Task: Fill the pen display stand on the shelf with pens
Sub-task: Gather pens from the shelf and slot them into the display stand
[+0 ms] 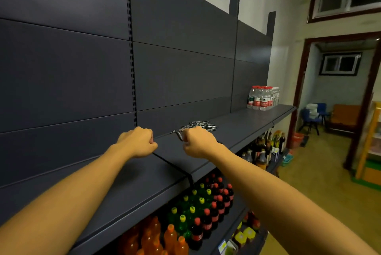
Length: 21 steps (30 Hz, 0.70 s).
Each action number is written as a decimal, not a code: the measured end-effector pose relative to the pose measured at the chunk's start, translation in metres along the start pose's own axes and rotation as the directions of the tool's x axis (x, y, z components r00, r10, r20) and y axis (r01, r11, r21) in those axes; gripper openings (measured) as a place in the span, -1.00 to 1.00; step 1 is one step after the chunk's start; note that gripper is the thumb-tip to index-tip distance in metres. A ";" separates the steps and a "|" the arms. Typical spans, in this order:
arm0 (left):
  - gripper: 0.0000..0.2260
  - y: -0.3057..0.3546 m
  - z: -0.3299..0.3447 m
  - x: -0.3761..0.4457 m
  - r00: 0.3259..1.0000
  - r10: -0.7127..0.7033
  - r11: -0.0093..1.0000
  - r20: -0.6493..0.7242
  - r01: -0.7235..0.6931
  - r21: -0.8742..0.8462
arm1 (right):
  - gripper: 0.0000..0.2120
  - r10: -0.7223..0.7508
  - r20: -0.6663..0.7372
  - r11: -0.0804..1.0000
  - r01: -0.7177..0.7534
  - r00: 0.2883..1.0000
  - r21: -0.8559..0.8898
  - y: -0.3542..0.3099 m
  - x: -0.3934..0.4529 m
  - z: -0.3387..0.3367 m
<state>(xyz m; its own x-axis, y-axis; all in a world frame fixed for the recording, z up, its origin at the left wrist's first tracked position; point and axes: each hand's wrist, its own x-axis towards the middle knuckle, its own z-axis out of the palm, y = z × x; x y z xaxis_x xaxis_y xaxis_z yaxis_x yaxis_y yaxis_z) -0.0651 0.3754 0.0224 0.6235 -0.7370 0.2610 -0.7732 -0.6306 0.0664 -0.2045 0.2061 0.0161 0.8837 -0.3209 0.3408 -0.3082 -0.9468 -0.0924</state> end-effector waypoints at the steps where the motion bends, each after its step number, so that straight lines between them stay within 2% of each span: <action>1: -0.88 0.004 0.004 0.007 1.000 -0.002 1.000 0.006 0.002 0.002 | -0.86 -0.001 0.002 1.000 0.001 1.000 0.002 0.007 0.004 0.003; 4: -0.88 0.014 0.013 0.031 1.000 0.002 1.000 0.012 -0.002 0.012 | -0.93 0.002 0.001 1.000 -0.002 1.000 0.023 0.027 0.018 0.009; 8: -0.88 0.023 0.027 0.065 1.000 0.004 1.000 0.022 -0.004 0.014 | -0.82 0.030 0.008 0.998 -0.030 1.000 0.057 0.054 0.039 0.024; 21: -0.86 0.054 0.084 0.212 0.999 0.020 1.000 0.031 -0.020 0.023 | -0.80 0.059 0.024 0.998 -0.058 0.998 -0.038 0.164 0.145 0.059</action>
<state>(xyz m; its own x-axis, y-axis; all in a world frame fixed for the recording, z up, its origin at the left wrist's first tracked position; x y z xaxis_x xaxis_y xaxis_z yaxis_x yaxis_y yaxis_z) 0.0347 0.1647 0.0009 0.6114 -0.7563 0.2327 -0.7829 -0.6208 0.0393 -0.1058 0.0026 -0.0051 0.8721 -0.3766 0.3123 -0.3722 -0.9250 -0.0762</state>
